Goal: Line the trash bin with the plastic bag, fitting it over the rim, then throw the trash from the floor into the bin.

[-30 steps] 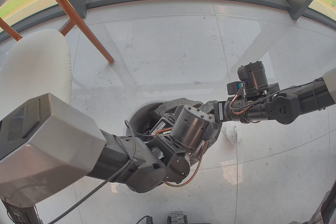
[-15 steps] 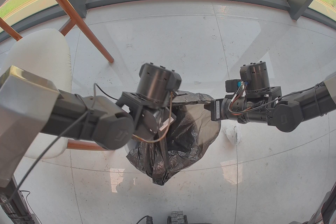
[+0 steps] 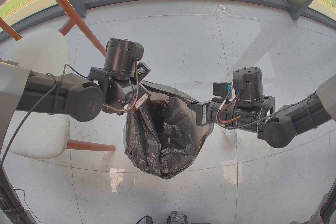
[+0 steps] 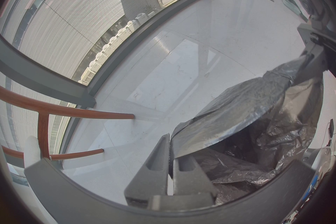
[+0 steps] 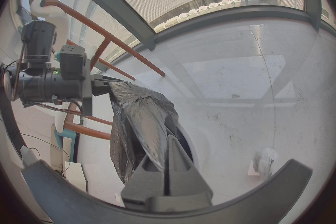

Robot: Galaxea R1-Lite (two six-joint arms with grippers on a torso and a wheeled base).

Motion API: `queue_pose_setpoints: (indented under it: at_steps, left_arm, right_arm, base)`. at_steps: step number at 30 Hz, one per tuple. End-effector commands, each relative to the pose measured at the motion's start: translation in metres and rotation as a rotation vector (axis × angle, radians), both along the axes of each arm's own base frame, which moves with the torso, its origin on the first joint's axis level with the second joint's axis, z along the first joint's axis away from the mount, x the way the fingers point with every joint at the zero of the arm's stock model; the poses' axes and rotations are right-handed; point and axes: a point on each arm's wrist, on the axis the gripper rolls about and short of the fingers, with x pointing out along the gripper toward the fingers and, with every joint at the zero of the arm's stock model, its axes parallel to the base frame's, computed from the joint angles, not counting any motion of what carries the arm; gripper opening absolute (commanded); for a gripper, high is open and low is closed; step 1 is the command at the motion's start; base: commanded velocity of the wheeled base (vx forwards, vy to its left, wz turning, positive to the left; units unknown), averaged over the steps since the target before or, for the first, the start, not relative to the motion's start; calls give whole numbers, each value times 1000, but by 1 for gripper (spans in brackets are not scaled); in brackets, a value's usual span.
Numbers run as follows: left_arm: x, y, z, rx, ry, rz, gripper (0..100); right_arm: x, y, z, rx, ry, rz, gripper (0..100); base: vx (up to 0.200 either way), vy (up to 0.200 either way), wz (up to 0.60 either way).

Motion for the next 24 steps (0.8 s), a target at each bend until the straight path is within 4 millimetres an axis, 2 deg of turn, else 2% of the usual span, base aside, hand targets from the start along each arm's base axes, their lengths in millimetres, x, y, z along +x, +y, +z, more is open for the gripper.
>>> queue_pose_setpoints:
  at_steps: [1,8,12,13,17,19,22,24]
  left_arm:
    - [7,10,10,-17,-29,28,0]
    - [12,14,19,-37,-58,43,0]
    - [16,20,19,-41,-54,43,0]
    - [17,20,19,-45,-54,35,0]
    - [19,19,23,-54,-66,27,0]
    - [19,19,23,-55,-67,27,0]
    - [20,21,23,-55,-67,32,0]
    - [22,23,23,-54,-66,38,0]
  right_arm:
    - [9,7,-8,21,-30,17,0]
    - [32,9,-1,67,-103,14,0]
    - [36,10,-1,64,-104,17,0]
    - [38,10,0,67,-109,14,100]
    - [46,10,12,111,-167,1,100]
    - [46,0,11,101,-157,-14,100]
    - [31,-16,12,92,-123,8,100]
    - [15,-25,3,73,-71,45,100]
  base:
    - [0,0,0]
    - [0,0,0]
    - [0,0,0]
    - [0,0,0]
    - [0,0,0]
    - [0,0,0]
    - [0,0,0]
    - [0,0,0]
